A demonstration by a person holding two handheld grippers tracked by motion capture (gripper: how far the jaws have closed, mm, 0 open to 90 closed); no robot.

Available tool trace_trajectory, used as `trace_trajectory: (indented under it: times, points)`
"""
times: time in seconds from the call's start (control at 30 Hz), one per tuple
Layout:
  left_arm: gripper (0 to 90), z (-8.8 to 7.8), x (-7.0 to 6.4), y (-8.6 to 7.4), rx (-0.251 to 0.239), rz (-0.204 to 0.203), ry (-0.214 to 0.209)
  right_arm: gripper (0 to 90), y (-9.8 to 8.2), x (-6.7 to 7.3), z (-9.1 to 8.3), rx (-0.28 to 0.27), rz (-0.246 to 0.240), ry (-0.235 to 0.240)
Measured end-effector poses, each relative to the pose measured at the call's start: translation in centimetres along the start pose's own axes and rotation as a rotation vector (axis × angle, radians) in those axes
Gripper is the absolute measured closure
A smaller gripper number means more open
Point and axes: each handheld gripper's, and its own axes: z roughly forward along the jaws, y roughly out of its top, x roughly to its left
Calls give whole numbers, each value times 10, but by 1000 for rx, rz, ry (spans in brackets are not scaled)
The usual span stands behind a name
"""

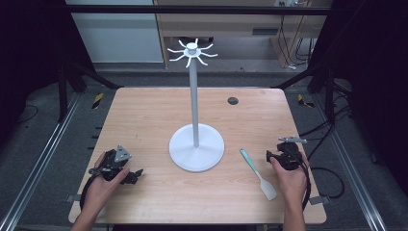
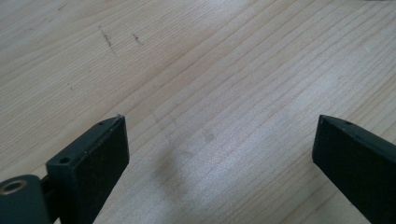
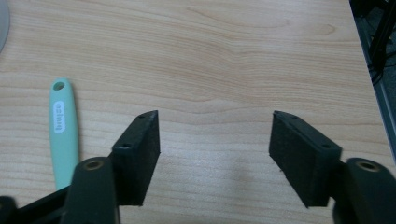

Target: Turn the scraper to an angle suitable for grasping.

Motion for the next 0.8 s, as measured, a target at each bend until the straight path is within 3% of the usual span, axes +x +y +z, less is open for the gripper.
trace_trajectory:
  times: [0.1,0.2,0.4,0.43,0.63,0.8]
  points:
    - [36,0,0,0,0,0,1,411,1,3,-1,6,-8,-8]
    - [36,0,0,0,1,1,1,484,5,13,-1,11,-53,11]
    - [36,-1,0,0,-1,1,9,546,15,27,2,31,-107,17]
    - [36,-1,0,-1,-2,-1,11,601,21,31,3,36,-124,23]
    - [36,-2,0,-1,-5,-3,16,746,39,39,10,54,-137,56]
    - [36,-2,0,-2,0,-4,19,845,39,46,20,56,-135,81]
